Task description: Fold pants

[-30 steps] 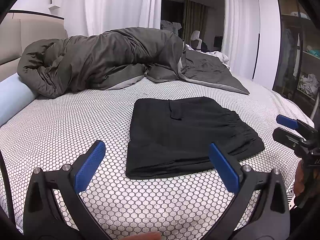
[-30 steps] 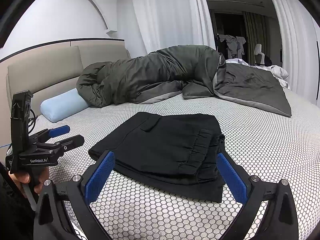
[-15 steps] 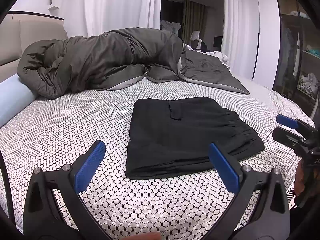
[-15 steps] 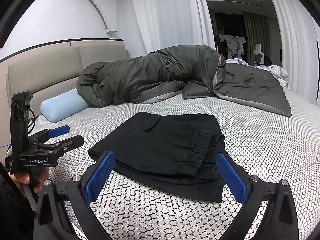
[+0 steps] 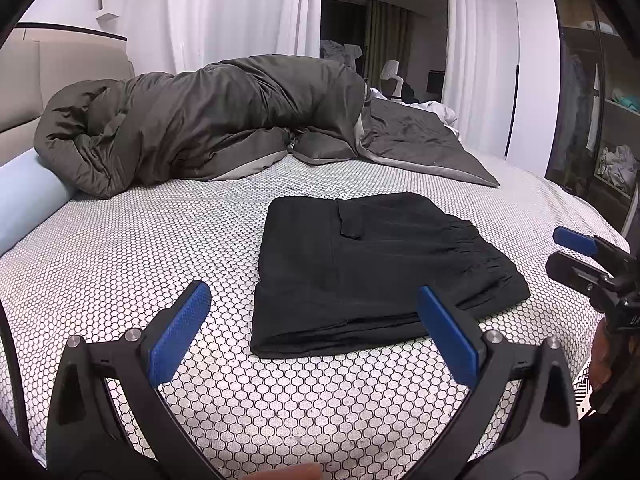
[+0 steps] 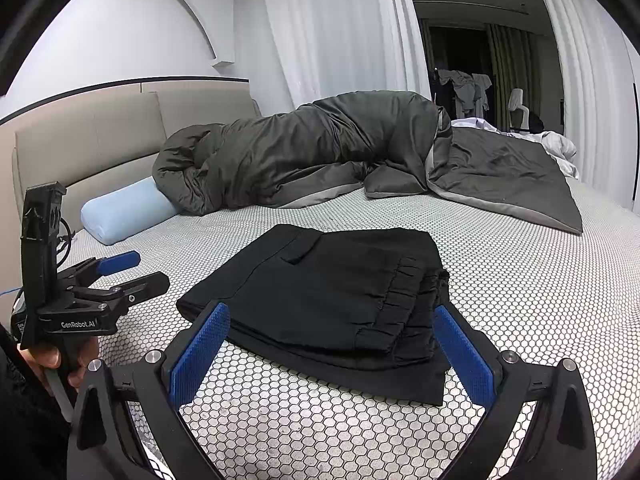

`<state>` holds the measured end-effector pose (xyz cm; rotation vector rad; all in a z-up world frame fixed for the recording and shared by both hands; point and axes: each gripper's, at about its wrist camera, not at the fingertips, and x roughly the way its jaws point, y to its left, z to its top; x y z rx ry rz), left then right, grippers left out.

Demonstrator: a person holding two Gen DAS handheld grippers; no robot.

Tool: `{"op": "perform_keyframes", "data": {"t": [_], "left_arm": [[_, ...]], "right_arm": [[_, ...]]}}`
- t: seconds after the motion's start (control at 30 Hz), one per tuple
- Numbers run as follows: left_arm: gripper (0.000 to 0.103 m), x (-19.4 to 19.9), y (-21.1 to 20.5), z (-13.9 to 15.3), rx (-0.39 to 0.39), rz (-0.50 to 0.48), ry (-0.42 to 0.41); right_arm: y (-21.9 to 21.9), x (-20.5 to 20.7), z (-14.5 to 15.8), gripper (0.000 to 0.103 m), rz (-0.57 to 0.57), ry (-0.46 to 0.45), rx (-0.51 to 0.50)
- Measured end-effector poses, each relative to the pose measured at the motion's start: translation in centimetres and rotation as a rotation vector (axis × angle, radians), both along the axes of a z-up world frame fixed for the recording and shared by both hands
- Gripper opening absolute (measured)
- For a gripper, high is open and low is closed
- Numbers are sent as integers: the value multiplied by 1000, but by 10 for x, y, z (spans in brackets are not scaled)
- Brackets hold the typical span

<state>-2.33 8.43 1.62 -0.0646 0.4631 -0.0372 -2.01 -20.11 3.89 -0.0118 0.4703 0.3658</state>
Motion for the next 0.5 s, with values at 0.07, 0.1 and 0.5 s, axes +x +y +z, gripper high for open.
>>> {"op": "perform_keyframes", "data": {"t": [0.07, 0.1, 0.5], "left_arm": [[102, 0, 1, 0, 0, 2, -2], [102, 1, 3, 0, 0, -2, -2], [102, 1, 8, 0, 0, -10, 0]], "right_arm": [[0, 0, 0, 103, -1, 0, -1], [0, 0, 0, 103, 0, -1, -1], [0, 0, 0, 103, 0, 3, -2]]}}
